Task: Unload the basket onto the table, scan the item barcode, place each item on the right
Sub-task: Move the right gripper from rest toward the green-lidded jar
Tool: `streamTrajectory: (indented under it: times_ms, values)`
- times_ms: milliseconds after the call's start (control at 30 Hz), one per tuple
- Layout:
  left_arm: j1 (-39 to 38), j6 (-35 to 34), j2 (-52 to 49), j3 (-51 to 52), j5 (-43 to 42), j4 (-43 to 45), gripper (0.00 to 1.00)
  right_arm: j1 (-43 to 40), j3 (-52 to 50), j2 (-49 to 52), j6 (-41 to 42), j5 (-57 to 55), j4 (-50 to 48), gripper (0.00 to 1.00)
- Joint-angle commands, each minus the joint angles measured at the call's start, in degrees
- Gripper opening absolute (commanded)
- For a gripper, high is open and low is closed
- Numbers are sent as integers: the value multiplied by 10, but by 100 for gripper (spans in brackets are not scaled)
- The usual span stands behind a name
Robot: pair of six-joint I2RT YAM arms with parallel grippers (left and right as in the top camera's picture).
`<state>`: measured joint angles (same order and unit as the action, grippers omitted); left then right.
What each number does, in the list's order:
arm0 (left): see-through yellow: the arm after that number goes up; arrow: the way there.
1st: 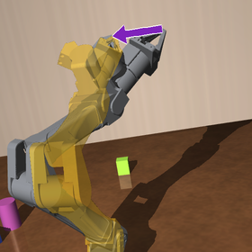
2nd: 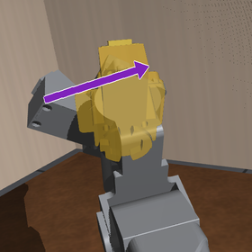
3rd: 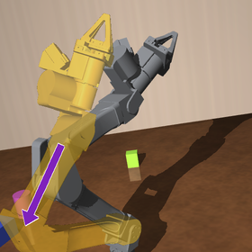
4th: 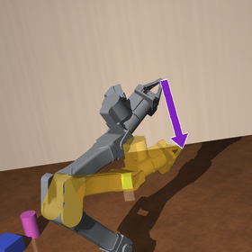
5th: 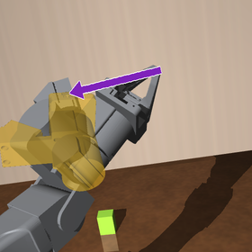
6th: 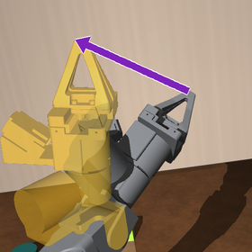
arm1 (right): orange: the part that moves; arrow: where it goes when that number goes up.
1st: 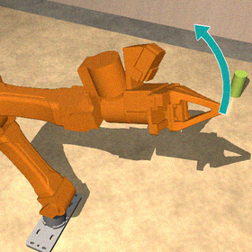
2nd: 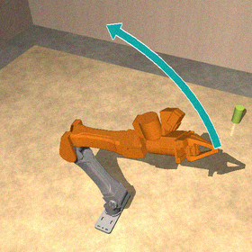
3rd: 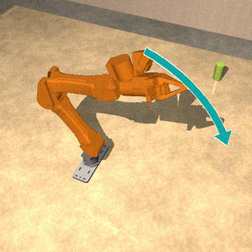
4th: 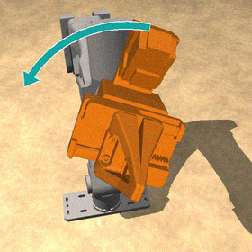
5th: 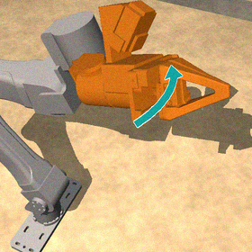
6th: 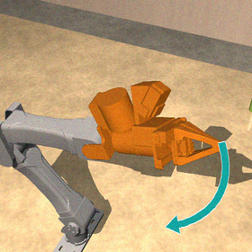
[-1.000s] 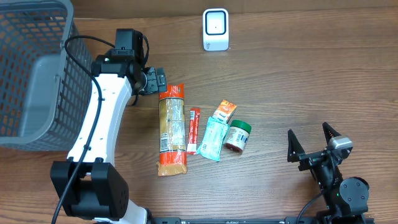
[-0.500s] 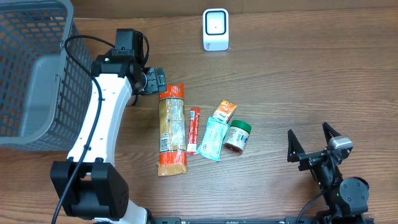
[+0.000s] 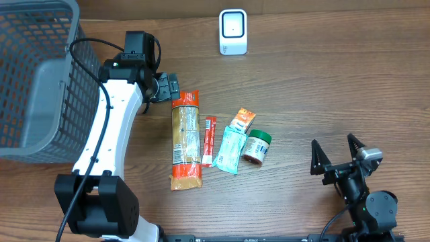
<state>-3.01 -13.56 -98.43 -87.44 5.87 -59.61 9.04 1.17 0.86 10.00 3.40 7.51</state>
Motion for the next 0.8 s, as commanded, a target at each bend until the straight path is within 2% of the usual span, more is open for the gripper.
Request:
streamTrajectory:
  times_ms: [0, 167, 333, 500, 633, 767]
  values:
    - [0, 3, 7, -9, 7, 0, 100, -2, 56, -3, 37, -28, 45, 100]
    - [0, 3, 7, -9, 7, 0, 100, -2, 173, 13, 36, -48, 144, 100]
    - [0, 3, 7, -9, 7, 0, 100, -2, 313, 83, 38, -49, 244, 100]
    - [0, 3, 7, -9, 7, 0, 100, -2, 499, 229, 40, -45, 369, 100]
    - [0, 3, 7, -9, 7, 0, 100, -2, 654, 369, 40, 13, 475, 100]
    - [0, 3, 7, -9, 7, 0, 100, -2, 818, 519, 40, 73, 625, 100]
